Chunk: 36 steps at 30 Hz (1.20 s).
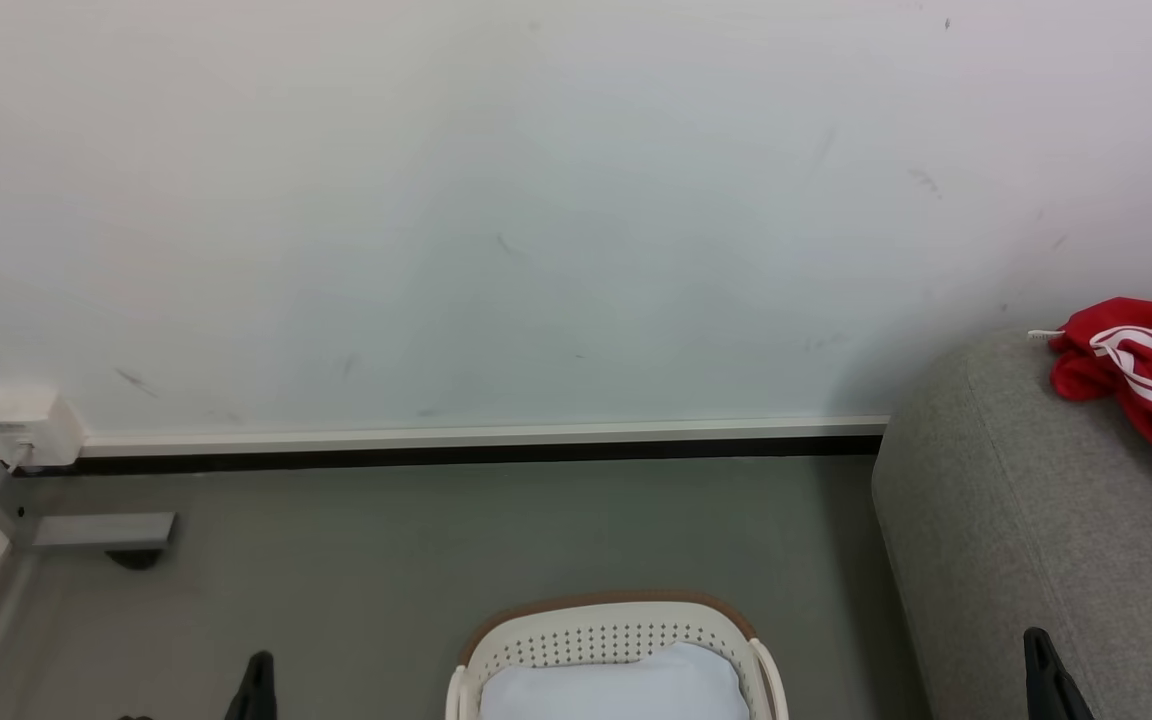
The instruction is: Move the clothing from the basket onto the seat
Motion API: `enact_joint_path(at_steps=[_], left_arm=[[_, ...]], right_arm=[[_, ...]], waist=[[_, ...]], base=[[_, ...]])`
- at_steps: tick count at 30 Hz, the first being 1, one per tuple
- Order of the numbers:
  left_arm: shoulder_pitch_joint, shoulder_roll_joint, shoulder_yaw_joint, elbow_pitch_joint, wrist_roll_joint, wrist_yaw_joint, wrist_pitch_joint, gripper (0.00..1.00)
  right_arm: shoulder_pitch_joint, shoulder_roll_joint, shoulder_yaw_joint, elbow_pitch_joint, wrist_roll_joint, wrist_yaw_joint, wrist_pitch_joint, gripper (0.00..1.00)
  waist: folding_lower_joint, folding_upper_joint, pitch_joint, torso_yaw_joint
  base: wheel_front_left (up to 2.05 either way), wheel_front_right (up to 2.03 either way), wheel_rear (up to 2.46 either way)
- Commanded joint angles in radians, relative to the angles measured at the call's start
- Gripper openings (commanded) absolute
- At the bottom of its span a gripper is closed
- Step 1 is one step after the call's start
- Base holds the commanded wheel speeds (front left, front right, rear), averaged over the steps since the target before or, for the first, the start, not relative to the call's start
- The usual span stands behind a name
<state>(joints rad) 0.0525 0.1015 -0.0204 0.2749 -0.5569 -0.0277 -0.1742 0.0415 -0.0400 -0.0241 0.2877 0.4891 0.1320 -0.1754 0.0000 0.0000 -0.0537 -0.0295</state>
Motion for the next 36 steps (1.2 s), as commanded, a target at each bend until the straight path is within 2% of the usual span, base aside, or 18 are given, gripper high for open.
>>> enact_joint_path(at_steps=[1,21,36], left_arm=[[-0.030,0.003,0.010,-0.019,-0.052,-0.006,0.011,0.00],[-0.069,-0.011,0.045,-0.023,-0.331,-0.034,0.087,0.00],[-0.092,-0.020,0.066,-0.025,-0.491,-0.050,0.132,0.00]], right_arm=[[-0.030,-0.008,-0.007,-0.019,0.050,0.000,0.011,0.00],[-0.066,-0.010,-0.031,-0.027,0.346,-0.001,0.088,0.00],[-0.088,-0.011,-0.044,-0.031,0.519,-0.001,0.134,0.00]], waist=[[0.0000,0.0000,0.001,0.001],[0.0000,0.0000,0.012,0.006],[0.0000,0.0000,0.019,0.010]], base=[[0.00,0.00,0.00],[0.00,0.00,0.00],[0.00,0.00,0.00]])
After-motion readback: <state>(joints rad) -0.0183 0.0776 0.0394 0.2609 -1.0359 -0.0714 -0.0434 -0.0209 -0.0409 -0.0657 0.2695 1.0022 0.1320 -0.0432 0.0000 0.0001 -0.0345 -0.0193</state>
